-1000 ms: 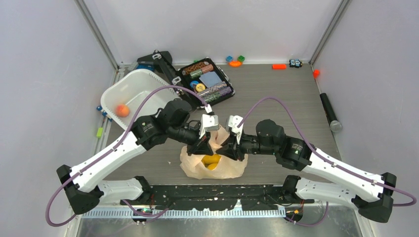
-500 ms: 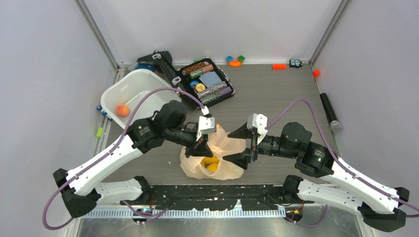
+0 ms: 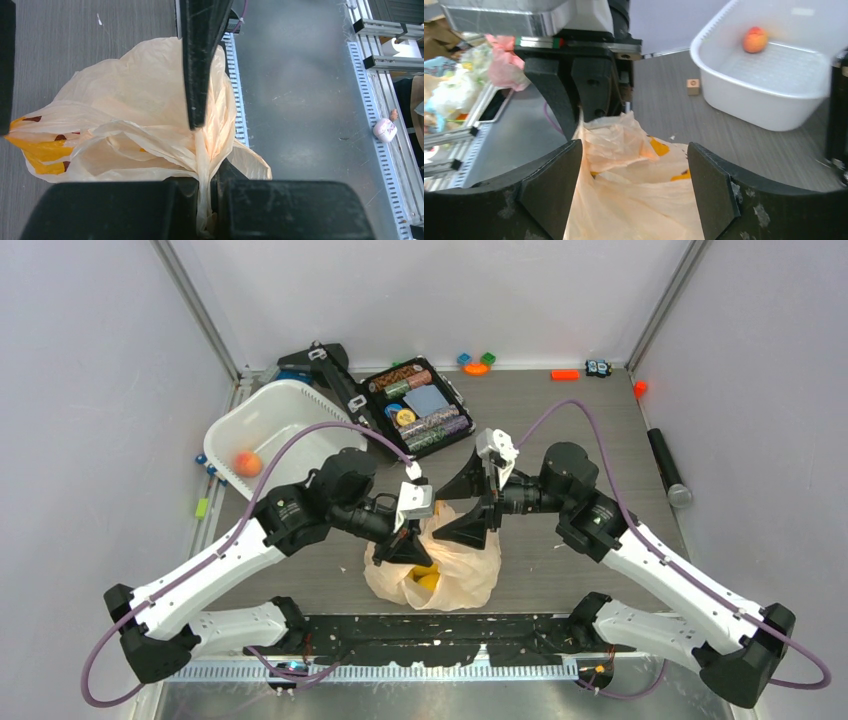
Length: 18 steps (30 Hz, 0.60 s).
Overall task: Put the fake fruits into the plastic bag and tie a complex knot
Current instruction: Adjust the plastic bag at the center of the board.
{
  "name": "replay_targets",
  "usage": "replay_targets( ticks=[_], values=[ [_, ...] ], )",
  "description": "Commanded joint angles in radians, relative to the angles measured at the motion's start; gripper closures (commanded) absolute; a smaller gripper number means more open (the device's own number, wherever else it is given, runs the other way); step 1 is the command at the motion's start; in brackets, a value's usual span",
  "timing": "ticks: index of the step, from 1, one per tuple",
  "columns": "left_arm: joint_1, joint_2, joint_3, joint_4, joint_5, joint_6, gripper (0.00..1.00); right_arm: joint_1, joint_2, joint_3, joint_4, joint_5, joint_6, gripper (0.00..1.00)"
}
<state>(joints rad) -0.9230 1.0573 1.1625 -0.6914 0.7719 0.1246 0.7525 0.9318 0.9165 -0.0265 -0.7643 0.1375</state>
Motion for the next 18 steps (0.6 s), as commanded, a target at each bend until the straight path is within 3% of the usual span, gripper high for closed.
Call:
replay_targets(
  ticks=[1,18],
  values=[
    [-0.009,-0.014,0.0,0.041,0.038,0.019,1.0,-0.002,0.018,0.008,0.219,-0.144,0.109,0.16],
    [-0.011,-0.003,0.001,0.044,0.071,0.02,1.0,-0.003,0.053,-0.075,0.283,-0.177,0.178,0.24]
  ],
)
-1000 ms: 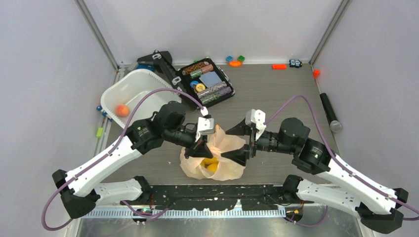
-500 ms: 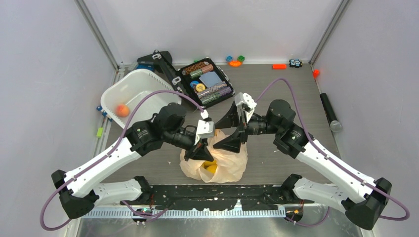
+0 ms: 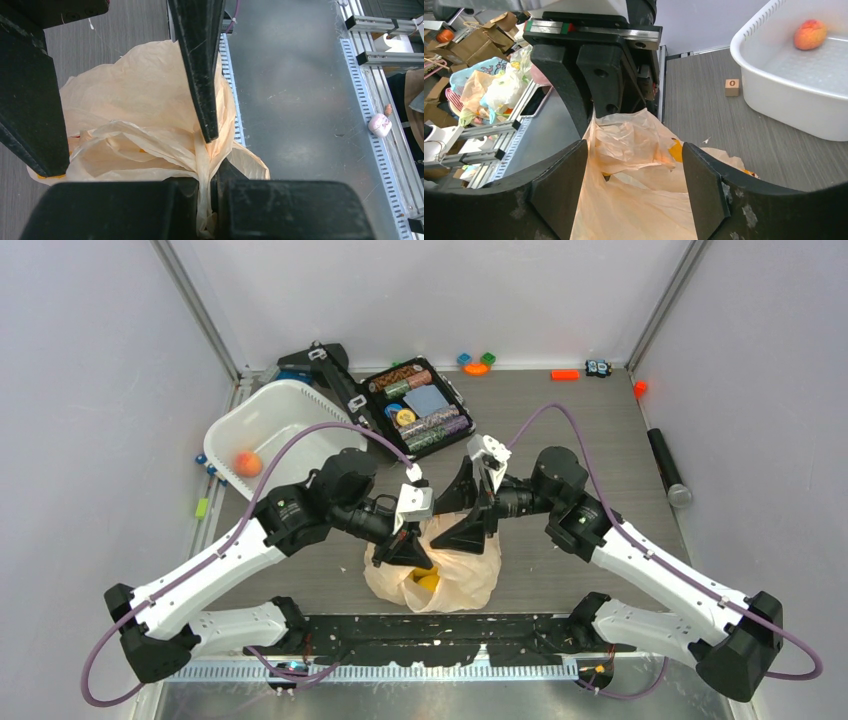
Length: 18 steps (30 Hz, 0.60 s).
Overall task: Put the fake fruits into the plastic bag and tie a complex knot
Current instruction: Adjust the plastic bag at the center of the board.
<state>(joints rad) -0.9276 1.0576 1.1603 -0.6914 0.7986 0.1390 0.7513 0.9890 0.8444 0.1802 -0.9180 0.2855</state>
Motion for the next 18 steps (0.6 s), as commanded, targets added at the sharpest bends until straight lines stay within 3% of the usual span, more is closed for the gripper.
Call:
replay_targets(
  ticks=[1,8,11,15,18],
  values=[
    [-0.007,-0.001,0.003,0.044,0.047,0.004,1.0,-0.001,-0.005,-0.004,0.081,-0.023,0.035,0.25],
    [-0.007,0.001,0.003,0.037,0.036,0.006,1.0,-0.001,-0.026,-0.007,0.084,-0.02,0.057,0.56],
    [-0.007,0.001,0.005,0.03,0.03,0.012,1.0,-0.001,-0.043,-0.011,0.081,-0.015,0.058,0.74],
    [-0.007,-0.003,0.005,0.029,0.029,0.014,1.0,-0.001,-0.055,-0.016,0.072,-0.009,0.053,0.9],
    [-0.007,-0.007,0.004,0.025,0.023,0.017,1.0,0.0,-0.065,-0.016,0.055,-0.002,0.039,0.94]
  ],
)
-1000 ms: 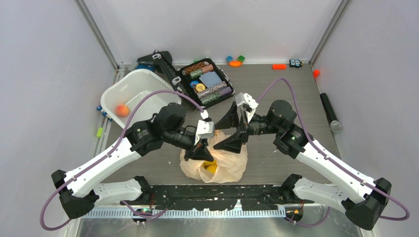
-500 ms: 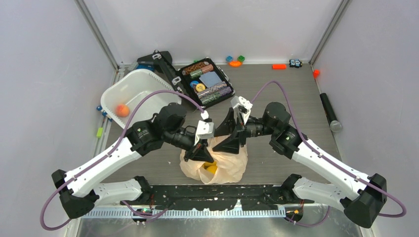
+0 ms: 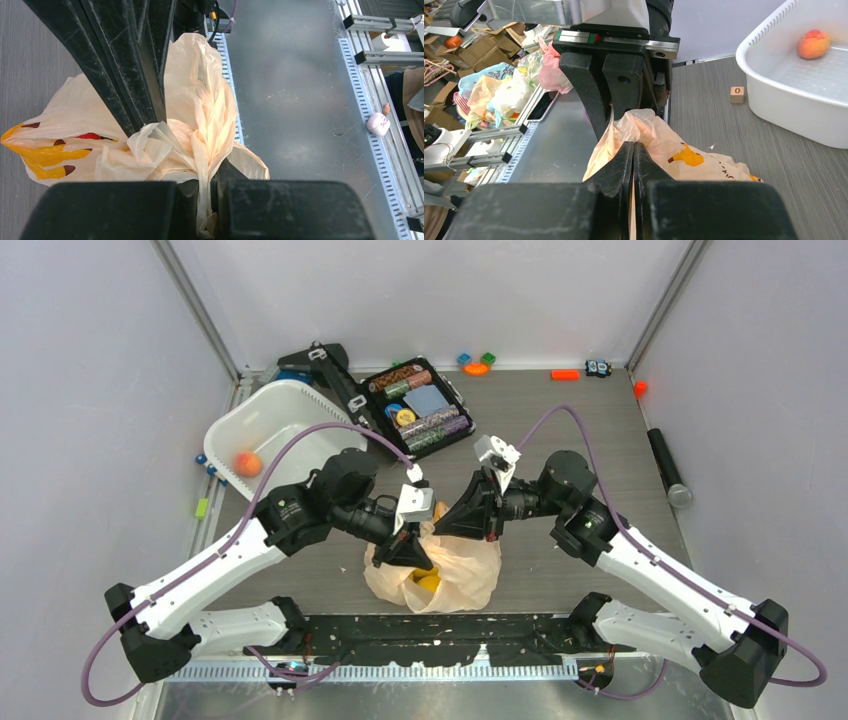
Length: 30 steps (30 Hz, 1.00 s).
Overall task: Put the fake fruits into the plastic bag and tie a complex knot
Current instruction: Adjust the plastic bag at the center of the board.
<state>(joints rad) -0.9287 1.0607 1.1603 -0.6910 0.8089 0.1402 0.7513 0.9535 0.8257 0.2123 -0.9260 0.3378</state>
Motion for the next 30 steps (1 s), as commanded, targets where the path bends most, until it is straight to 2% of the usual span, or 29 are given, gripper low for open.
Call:
replay_targets(
  ticks=[1,9,13,17,19,22,25,27,30],
  values=[
    [-0.005,-0.012,0.005,0.025,0.008,0.018,1.0,-0.002,-0.036,0.003,0.019,0.013,-0.015,0.95],
    [-0.005,-0.021,0.008,0.017,-0.089,0.013,1.0,-0.002,-0.105,-0.01,-0.041,0.047,-0.032,0.95],
    [-0.005,-0.016,0.013,0.015,-0.092,0.009,0.98,0.004,-0.142,-0.019,-0.073,0.085,-0.039,0.95],
    [-0.004,-0.02,0.008,0.018,-0.07,0.017,1.0,0.014,-0.16,-0.016,-0.122,0.107,-0.077,0.95],
    [-0.005,-0.028,0.0,0.027,-0.045,0.018,1.0,0.014,-0.165,-0.015,-0.124,0.12,-0.078,0.86],
    [-0.005,-0.034,-0.006,0.032,-0.02,0.023,1.0,0.013,-0.179,-0.009,-0.12,0.135,-0.085,0.47],
    [-0.005,-0.034,-0.006,0.033,0.015,0.026,1.0,0.006,-0.176,0.016,-0.137,0.149,-0.117,0.24],
    [-0.005,-0.03,-0.007,0.033,0.044,0.028,1.0,0.0,-0.151,0.037,-0.143,0.126,-0.122,0.18],
    [-0.007,-0.03,-0.008,0.031,0.068,0.031,1.0,-0.005,-0.101,0.077,-0.15,0.074,-0.127,0.15]
  ],
)
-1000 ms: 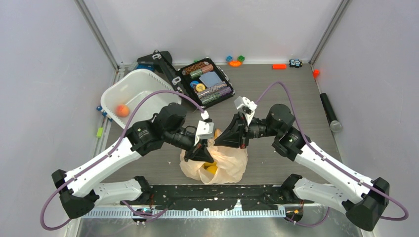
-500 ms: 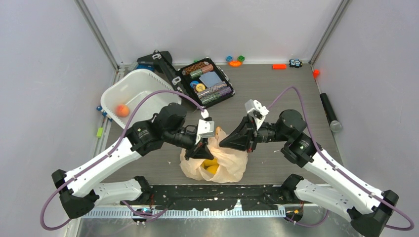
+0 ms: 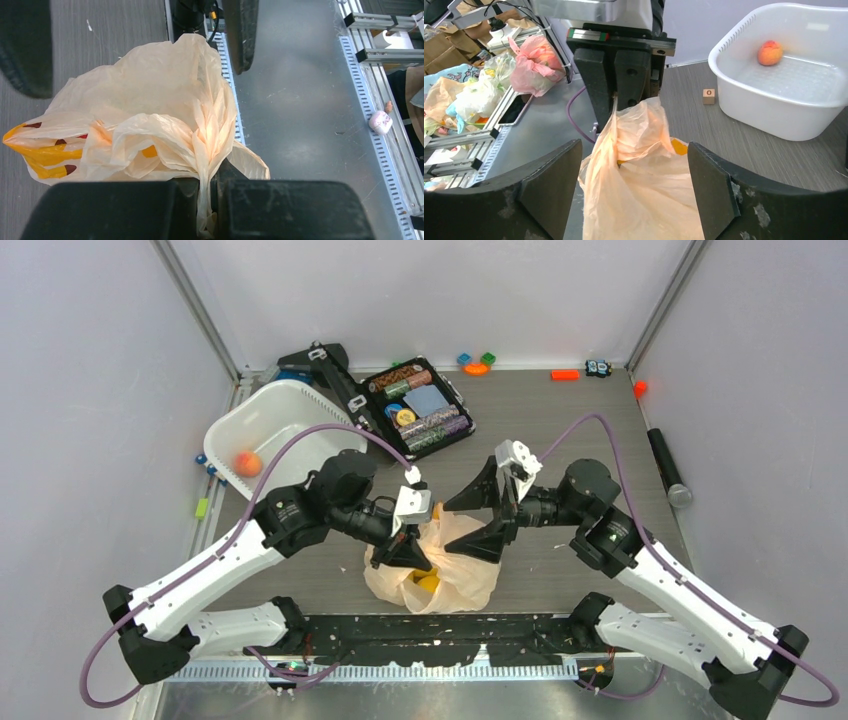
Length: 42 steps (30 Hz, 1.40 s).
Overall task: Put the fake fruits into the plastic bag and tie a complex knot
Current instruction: Adjust the plastic bag at the center of the board.
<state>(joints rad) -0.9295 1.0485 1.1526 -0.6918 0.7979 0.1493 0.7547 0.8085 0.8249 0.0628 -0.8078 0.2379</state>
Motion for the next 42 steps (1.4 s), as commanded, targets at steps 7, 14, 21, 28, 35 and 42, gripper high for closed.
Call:
replay_targets(
  ticks=[7,14,21,28,35,42],
  values=[
    [-0.016,-0.02,-0.004,0.025,0.09,0.03,1.0,-0.011,0.158,0.128,-0.02,-0.121,-0.048,0.13],
    [-0.02,-0.005,0.004,0.008,0.077,0.042,1.0,-0.009,0.218,0.121,0.016,-0.242,-0.02,0.13],
    [-0.02,0.002,0.007,-0.001,0.071,0.048,1.0,0.011,0.223,0.102,0.051,-0.304,0.008,0.28],
    [-0.02,-0.002,0.009,-0.006,0.046,0.054,1.0,0.014,0.207,0.097,0.028,-0.311,0.005,0.51],
    [-0.02,-0.002,0.012,-0.016,0.015,0.053,1.0,0.014,0.163,0.094,0.01,-0.253,0.004,0.68],
    [-0.02,-0.011,0.018,-0.013,-0.087,0.033,0.98,0.013,0.1,0.092,-0.024,-0.146,0.004,0.95]
  ],
)
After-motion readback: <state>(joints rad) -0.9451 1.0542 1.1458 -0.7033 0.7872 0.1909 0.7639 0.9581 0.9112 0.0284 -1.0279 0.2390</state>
